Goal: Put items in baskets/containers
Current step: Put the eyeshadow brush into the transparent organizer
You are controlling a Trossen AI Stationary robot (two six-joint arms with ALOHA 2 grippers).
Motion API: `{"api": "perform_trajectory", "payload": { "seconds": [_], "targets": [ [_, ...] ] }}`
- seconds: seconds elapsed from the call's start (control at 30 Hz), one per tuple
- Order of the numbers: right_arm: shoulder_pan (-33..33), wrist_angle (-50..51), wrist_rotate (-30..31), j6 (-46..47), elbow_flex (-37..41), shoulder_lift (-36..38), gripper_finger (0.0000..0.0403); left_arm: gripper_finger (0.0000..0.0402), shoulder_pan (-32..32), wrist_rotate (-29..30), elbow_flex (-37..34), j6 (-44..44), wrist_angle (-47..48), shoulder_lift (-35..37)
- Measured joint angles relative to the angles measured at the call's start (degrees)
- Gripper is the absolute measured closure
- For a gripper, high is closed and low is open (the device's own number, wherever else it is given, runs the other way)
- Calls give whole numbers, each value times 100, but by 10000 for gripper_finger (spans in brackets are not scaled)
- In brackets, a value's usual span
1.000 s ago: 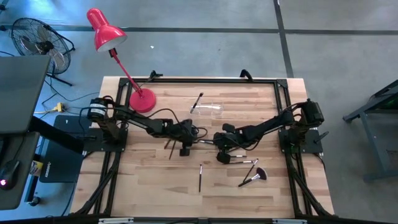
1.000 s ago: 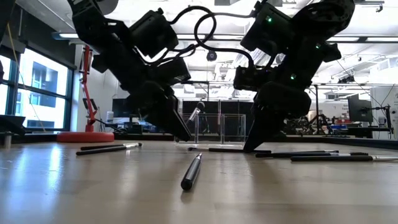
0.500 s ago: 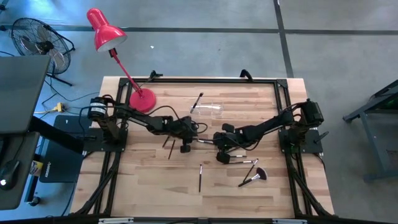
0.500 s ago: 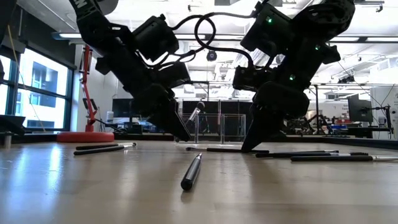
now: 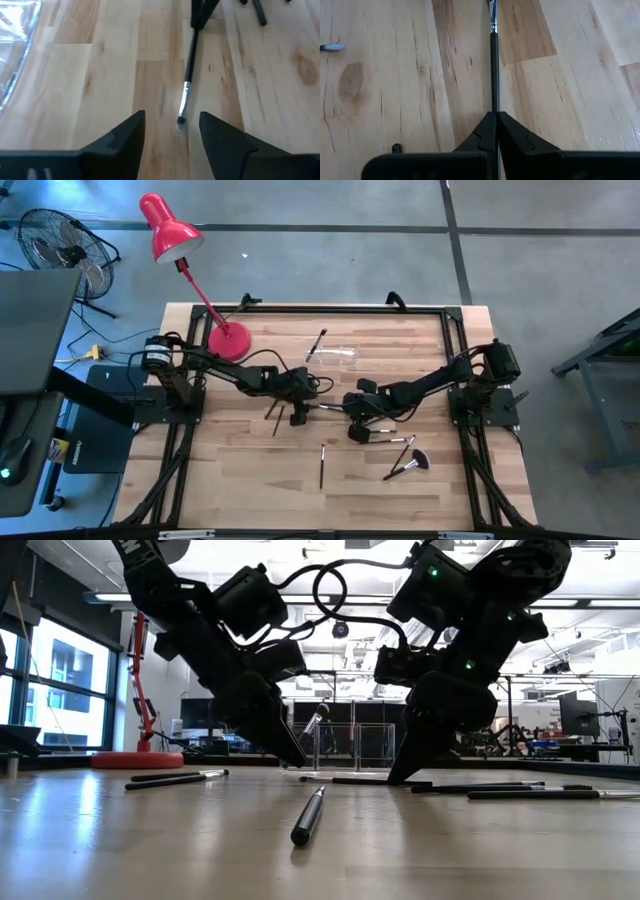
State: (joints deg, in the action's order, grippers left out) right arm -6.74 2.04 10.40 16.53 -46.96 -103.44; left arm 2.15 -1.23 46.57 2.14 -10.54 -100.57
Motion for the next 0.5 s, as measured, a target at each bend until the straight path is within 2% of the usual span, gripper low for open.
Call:
{"api": "perform_trajectory", "payload": {
  "seconds": [0.33,0.5],
  "targets": [
    [0,-71,15,12,2,-4,398,213,0,-387,559,-86,4,-783],
    [2,-74,-7,15,0,-4,398,234,0,-377,843,61,613,-796]
  ]
}}
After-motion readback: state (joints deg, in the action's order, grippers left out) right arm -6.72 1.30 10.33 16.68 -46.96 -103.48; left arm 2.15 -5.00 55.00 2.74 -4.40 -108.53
